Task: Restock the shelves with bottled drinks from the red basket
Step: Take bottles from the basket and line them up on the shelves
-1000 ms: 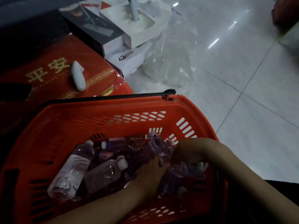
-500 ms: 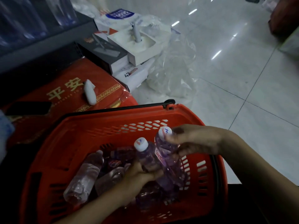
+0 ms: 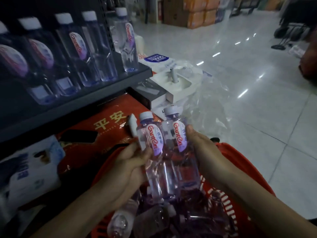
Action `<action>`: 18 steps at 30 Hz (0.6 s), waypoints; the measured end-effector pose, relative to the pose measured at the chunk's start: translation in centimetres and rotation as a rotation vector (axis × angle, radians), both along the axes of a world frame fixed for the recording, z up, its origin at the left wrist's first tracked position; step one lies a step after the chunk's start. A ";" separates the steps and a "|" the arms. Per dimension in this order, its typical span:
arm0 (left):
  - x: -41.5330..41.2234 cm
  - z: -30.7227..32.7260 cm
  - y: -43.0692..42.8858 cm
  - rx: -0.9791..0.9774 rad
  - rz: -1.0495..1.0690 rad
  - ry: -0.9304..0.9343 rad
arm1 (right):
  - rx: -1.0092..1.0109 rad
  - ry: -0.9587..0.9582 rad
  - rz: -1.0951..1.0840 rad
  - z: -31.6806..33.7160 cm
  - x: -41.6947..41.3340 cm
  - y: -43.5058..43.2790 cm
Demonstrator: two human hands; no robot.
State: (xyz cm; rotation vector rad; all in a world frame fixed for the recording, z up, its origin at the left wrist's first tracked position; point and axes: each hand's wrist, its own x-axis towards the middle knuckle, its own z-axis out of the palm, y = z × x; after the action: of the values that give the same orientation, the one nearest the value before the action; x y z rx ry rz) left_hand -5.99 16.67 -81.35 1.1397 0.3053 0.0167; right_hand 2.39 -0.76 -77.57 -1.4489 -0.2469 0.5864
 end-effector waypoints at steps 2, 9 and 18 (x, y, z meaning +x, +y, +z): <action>0.3 2.6 1.6 -0.105 0.025 -0.034 | -0.004 0.025 0.002 1.1 0.3 2.0; 0.2 6.8 6.5 0.059 0.206 -0.142 | 0.101 0.002 0.097 3.3 1.0 8.5; -2.3 11.7 16.1 0.389 0.404 -0.393 | 0.245 -0.318 0.225 7.7 1.1 18.7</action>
State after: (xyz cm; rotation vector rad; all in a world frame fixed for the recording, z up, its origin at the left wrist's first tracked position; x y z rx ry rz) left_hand -8.33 32.81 -69.63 1.4100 0.1789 0.6728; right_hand 3.49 17.96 -69.88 -1.2786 -0.7160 0.4849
